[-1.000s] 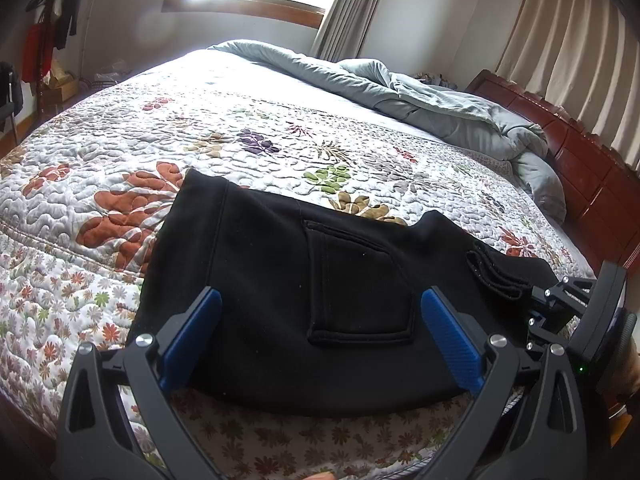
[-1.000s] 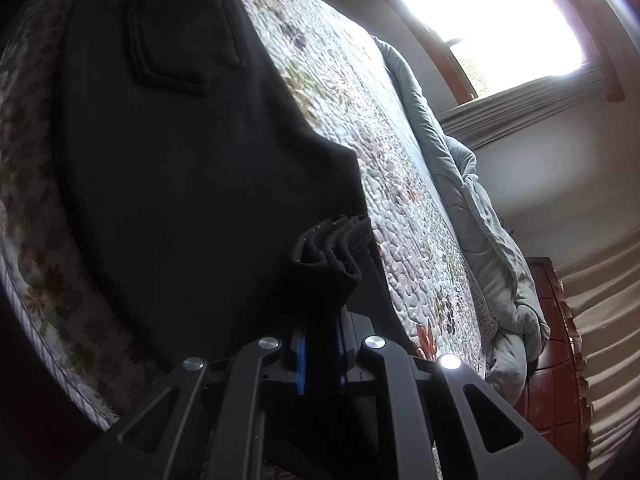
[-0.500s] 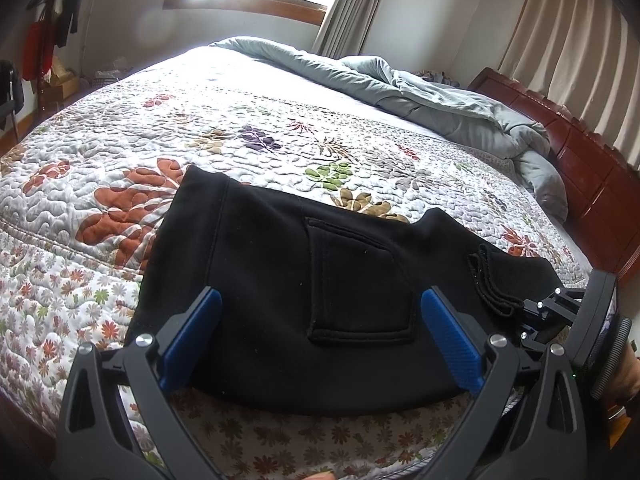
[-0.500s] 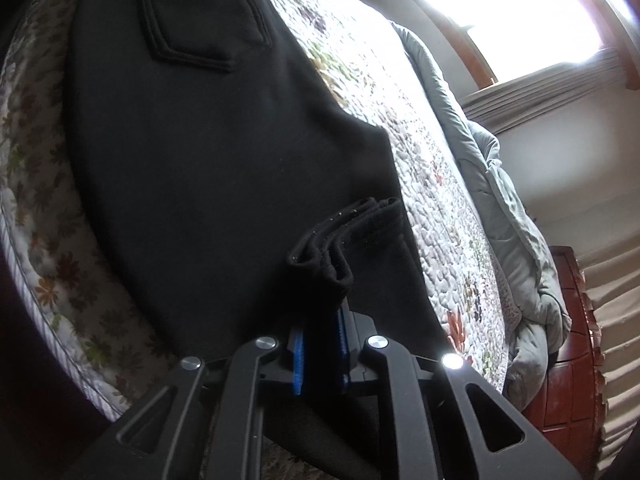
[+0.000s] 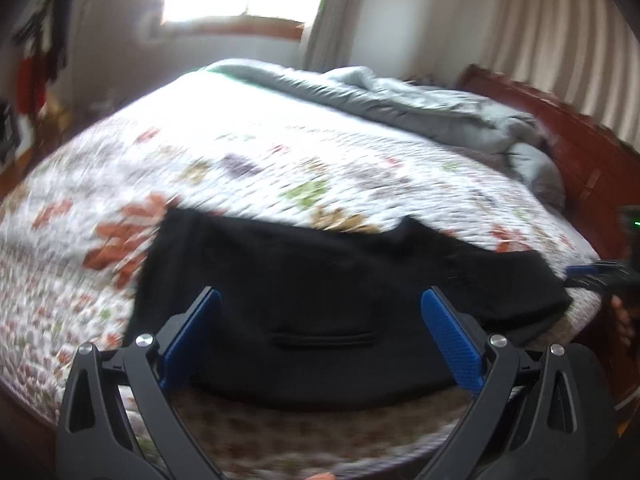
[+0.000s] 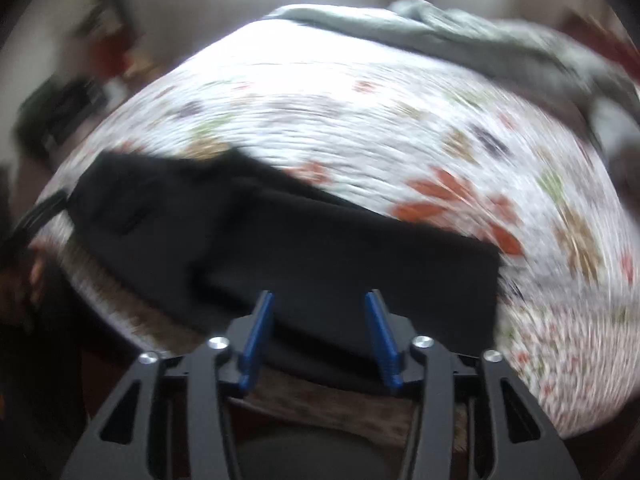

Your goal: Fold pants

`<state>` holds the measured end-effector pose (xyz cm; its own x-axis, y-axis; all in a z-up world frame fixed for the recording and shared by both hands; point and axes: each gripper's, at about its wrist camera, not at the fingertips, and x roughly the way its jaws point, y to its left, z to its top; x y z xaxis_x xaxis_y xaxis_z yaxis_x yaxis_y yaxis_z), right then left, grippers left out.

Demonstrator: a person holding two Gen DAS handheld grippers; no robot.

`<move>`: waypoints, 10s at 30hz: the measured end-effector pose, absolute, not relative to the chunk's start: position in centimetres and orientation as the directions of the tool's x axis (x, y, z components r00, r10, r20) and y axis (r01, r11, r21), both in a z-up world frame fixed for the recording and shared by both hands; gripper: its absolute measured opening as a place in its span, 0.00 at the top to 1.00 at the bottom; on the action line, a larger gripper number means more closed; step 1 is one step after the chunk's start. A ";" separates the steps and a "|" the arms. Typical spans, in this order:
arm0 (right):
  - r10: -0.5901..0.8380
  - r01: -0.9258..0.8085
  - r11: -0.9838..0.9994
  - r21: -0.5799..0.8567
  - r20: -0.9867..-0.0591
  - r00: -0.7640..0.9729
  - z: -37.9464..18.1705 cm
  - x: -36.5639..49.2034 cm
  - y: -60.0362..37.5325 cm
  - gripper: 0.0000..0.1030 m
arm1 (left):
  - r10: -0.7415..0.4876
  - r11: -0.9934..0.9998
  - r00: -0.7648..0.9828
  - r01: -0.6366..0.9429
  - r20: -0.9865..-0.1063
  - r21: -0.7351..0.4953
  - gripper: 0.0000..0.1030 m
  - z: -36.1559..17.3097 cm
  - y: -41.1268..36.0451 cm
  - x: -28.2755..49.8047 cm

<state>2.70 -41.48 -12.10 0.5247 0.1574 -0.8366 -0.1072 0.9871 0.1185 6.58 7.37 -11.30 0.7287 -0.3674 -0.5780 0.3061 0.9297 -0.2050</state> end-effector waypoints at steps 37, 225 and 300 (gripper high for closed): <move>0.452 -0.287 0.882 0.374 -0.842 0.294 -10.0 18.0 -44.3 0.55 | -0.685 0.728 0.418 0.399 -0.596 -0.558 0.03 -14.8 -8.7 6.6; 0.293 -0.711 0.701 0.047 -0.929 0.228 1.5 15.7 -36.9 0.91 | -0.659 0.752 0.524 0.455 -0.540 -0.477 0.73 -1.4 -17.3 4.5; 0.819 0.058 0.505 0.861 -0.499 0.283 -21.6 9.7 -50.2 0.20 | -0.813 0.582 0.252 0.363 -0.525 -0.727 0.19 -15.7 -11.7 9.9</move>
<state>9.65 -50.16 -21.59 0.2835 0.8188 -0.4992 0.0579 0.5050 0.8612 9.87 -11.69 -15.68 0.2516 -0.8131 -0.5249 0.3634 0.5821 -0.7274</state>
